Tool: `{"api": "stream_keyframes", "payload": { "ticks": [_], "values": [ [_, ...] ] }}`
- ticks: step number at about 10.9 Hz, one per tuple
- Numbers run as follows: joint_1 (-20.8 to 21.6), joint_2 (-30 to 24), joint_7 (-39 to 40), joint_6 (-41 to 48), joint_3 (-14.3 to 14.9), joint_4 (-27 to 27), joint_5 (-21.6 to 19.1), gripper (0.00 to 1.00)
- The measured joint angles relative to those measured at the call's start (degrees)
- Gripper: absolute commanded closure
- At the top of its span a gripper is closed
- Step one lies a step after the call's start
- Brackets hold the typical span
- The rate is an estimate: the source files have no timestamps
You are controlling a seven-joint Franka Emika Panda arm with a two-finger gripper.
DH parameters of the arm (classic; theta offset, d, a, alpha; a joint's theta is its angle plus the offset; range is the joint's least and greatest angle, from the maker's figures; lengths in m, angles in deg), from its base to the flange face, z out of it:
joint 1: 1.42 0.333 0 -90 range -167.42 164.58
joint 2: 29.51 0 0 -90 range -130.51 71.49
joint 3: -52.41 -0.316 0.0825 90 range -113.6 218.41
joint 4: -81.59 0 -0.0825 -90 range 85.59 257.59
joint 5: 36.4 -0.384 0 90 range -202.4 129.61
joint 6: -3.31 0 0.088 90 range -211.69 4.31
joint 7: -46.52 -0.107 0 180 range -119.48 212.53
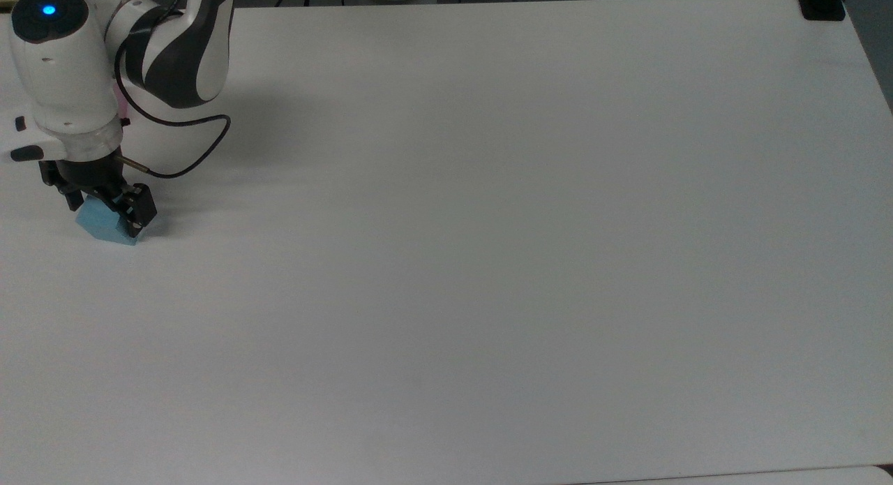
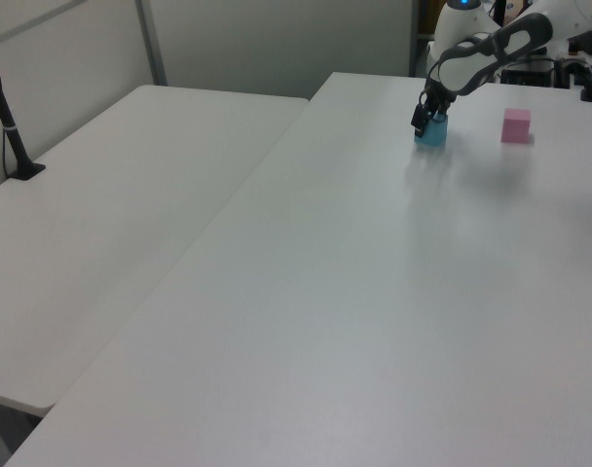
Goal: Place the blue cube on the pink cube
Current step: 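Close the gripper on the light-blue cube, then lift the light-blue cube and carry it over the pink cube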
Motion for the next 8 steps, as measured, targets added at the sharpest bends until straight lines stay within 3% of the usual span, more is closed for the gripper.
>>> {"api": "stream_keyframes", "payload": {
  "ticks": [1, 2, 5, 8],
  "values": [
    [0.0, 0.1, -0.2, 0.0, 0.0, 0.0, 0.0, 0.7],
    [0.0, 0.1, -0.3, 0.0, 0.0, -0.1, 0.0, 0.77],
    [-0.9, -1.0, -2.0, 0.0, 0.2, -0.5, 0.0, 0.79],
    [-4.3, -7.1, 1.2, 4.1, 0.4, 1.6, 0.0, 0.79]
  ]
}}
